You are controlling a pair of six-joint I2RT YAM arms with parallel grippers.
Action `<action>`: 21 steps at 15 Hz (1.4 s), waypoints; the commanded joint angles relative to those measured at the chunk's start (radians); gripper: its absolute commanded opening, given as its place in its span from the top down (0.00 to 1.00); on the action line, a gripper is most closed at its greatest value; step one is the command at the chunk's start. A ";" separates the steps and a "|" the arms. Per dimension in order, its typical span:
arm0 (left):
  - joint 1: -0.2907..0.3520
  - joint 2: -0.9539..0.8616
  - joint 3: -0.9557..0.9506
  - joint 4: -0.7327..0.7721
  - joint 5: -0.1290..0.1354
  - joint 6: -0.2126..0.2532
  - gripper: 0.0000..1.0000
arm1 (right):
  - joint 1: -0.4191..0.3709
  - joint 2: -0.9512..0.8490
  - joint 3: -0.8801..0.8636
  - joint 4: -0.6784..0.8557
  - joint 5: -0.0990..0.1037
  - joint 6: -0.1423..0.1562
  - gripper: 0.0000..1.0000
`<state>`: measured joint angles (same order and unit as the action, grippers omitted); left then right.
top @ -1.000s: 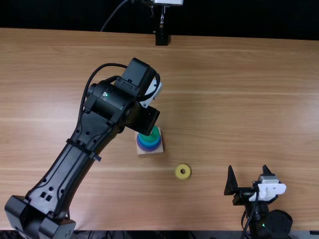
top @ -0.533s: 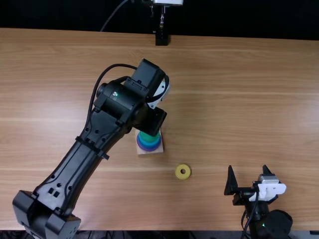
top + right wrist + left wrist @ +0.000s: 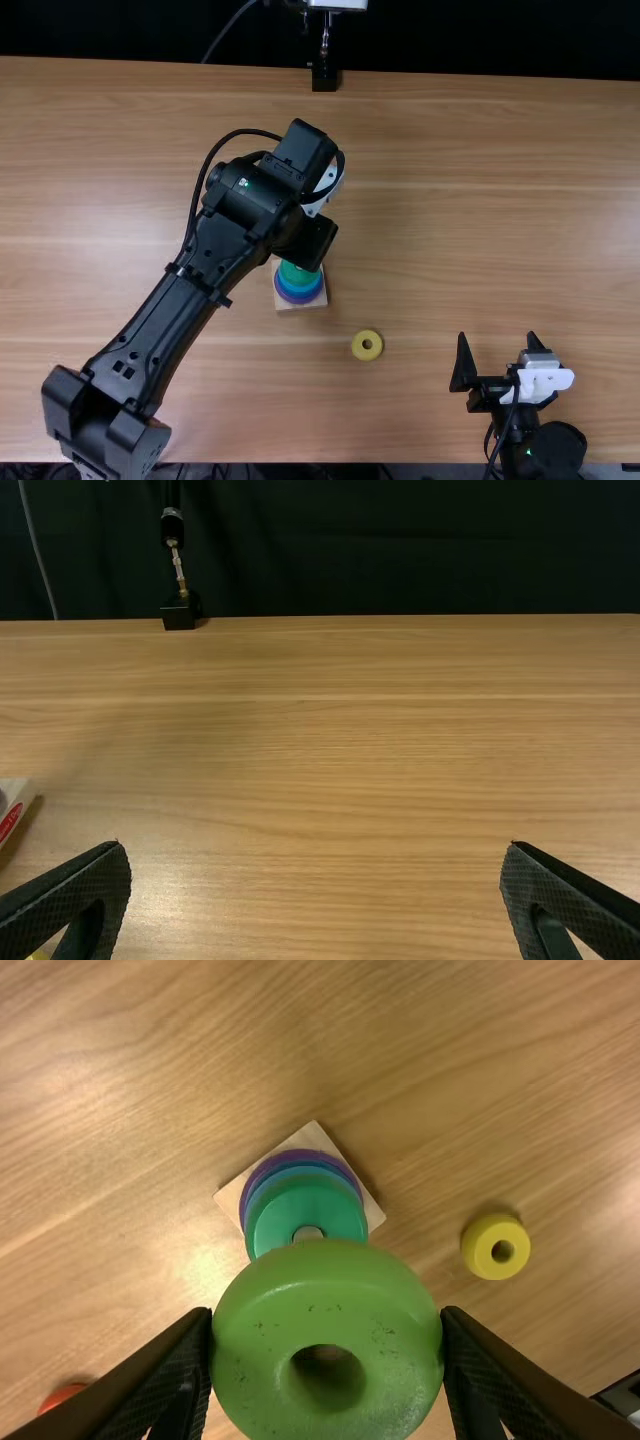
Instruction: Build the Hanoi tower: stack the rings onto the peg from bottom to top in this color order: purple, dark blue, light blue, dark green, light green, yellow, orange.
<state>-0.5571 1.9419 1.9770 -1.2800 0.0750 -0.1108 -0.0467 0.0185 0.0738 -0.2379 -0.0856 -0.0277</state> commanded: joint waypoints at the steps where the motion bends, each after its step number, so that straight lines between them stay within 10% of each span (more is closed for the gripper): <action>1: -0.012 0.017 0.036 0.003 0.004 -0.013 1.00 | -0.013 -0.019 -0.055 -0.084 -0.008 -0.004 0.00; 4: -0.012 0.022 0.036 0.004 0.004 -0.013 0.96 | -0.013 -0.019 -0.055 -0.084 -0.008 -0.004 0.00; 5: -0.012 0.022 0.036 0.006 0.004 -0.009 0.74 | -0.013 -0.019 -0.055 -0.084 -0.008 -0.004 0.00; 7: -0.012 0.022 0.033 0.006 0.002 -0.011 0.00 | -0.013 -0.019 -0.055 -0.084 -0.008 -0.004 0.00; 21: 0.072 -0.052 0.029 0.061 0.013 -0.009 0.00 | -0.013 -0.019 -0.055 -0.084 -0.008 -0.004 0.00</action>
<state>-0.4953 1.9308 1.9770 -1.2148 0.0826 -0.1108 -0.0467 0.0185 0.0738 -0.2382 -0.0856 -0.0277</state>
